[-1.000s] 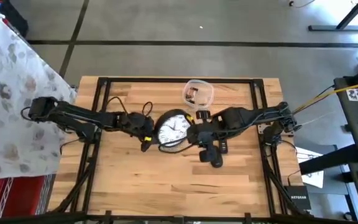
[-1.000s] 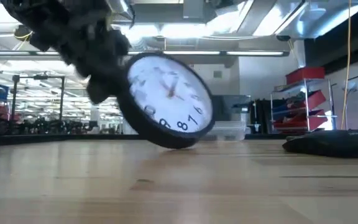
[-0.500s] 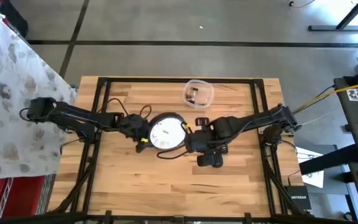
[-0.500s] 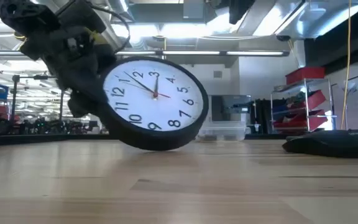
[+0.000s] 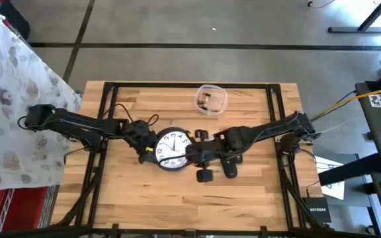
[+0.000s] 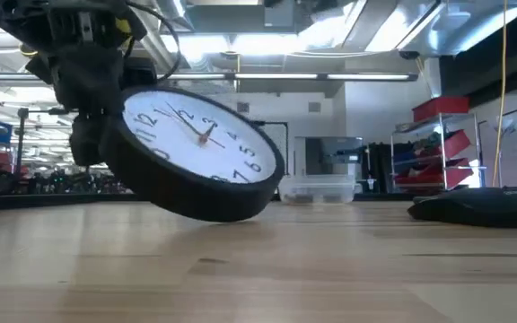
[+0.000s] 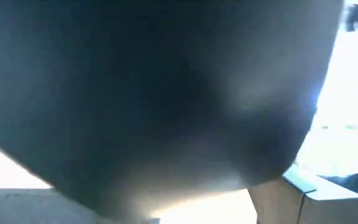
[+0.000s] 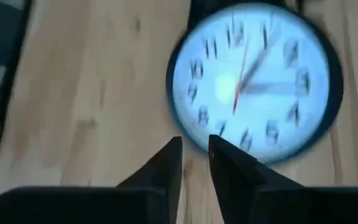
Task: Insert battery
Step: Insert the black battery into the wall clock
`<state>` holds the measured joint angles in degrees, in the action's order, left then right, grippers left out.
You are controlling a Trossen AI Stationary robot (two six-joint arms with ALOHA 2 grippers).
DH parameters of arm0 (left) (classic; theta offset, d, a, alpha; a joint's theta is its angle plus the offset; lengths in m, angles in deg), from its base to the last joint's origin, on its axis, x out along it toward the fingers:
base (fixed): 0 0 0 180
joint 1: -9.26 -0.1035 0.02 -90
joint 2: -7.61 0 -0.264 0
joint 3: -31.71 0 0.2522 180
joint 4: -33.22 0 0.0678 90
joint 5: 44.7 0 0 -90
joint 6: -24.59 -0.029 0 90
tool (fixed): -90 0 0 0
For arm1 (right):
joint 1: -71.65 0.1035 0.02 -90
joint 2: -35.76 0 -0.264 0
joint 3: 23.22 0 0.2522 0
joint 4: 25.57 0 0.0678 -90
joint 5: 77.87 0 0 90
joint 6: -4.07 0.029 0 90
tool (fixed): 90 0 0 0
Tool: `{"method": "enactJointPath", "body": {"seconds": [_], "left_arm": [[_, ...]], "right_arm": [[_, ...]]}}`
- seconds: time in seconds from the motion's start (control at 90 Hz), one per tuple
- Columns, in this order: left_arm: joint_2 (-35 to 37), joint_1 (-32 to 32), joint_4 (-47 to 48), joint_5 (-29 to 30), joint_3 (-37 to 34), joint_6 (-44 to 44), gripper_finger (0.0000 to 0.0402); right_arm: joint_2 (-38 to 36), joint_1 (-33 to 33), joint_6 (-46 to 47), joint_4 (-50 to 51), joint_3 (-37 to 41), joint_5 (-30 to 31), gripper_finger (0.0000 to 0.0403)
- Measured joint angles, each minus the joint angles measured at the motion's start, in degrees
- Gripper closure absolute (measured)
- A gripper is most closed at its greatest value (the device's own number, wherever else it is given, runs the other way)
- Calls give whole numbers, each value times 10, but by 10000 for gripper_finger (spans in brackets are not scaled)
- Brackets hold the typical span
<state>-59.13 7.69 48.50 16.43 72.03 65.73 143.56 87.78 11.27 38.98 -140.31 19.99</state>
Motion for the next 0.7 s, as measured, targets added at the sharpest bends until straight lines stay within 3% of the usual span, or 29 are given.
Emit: {"method": "enactJointPath", "body": {"seconds": [0.244, 0.478, 0.7], "left_arm": [[0, 0, -3, -31, 0, 2, 220], [-1, -24, -37, -103, 0, -25, 166], [-1, -66, -63, -54, 0, -70, 142]], "right_arm": [[94, -25, 4, -77, 0, 1, 338], [138, -30, 35, -42, 1, -36, 338], [138, -22, 43, -46, 1, -50, 338]]}}
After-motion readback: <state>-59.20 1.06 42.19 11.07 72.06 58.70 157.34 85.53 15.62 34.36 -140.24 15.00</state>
